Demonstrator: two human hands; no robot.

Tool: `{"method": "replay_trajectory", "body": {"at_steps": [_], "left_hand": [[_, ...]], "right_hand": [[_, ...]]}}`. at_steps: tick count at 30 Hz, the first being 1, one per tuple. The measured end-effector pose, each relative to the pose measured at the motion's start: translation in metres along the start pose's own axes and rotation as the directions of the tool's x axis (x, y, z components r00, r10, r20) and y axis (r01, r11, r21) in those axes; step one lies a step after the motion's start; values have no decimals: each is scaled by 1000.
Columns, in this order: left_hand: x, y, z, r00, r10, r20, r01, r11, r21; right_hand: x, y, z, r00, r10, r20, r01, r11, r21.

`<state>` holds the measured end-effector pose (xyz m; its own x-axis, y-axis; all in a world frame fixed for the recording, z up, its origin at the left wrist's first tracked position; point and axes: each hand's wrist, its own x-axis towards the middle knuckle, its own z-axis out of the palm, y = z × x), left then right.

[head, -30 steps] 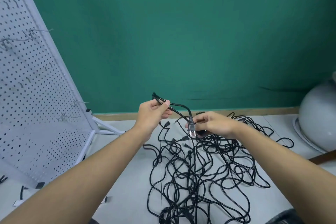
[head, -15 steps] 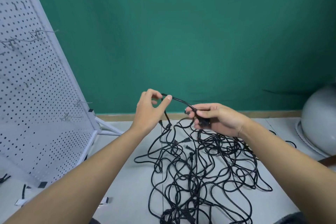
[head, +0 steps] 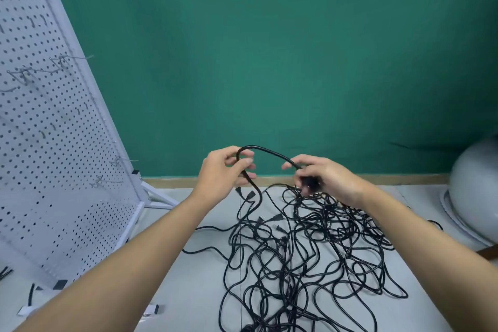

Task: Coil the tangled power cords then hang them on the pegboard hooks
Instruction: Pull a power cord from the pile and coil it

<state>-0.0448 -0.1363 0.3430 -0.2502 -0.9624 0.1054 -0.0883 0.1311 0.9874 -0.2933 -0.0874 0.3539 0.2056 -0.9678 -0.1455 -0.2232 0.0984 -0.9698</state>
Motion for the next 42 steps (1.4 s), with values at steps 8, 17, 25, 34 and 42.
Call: {"method": "replay_trajectory", "body": {"at_steps": [8, 17, 25, 34, 42], "left_hand": [[1, 20, -4, 996, -73, 58, 89, 926, -366], [0, 21, 10, 996, -52, -74, 22, 932, -363], [4, 9, 1, 994, -64, -91, 41, 971, -235], [19, 3, 3, 993, 24, -118, -38, 993, -114], [26, 0, -1, 976, 192, -103, -180, 977, 116]], "right_hand": [[4, 8, 26, 903, -373, -215, 224, 834, -504], [1, 1, 54, 969, -200, -144, 110, 874, -474], [7, -7, 54, 995, -92, 26, 96, 933, -346], [28, -5, 48, 986, 2, 166, 60, 930, -362], [36, -12, 59, 994, 28, 102, 17, 908, -418]]}}
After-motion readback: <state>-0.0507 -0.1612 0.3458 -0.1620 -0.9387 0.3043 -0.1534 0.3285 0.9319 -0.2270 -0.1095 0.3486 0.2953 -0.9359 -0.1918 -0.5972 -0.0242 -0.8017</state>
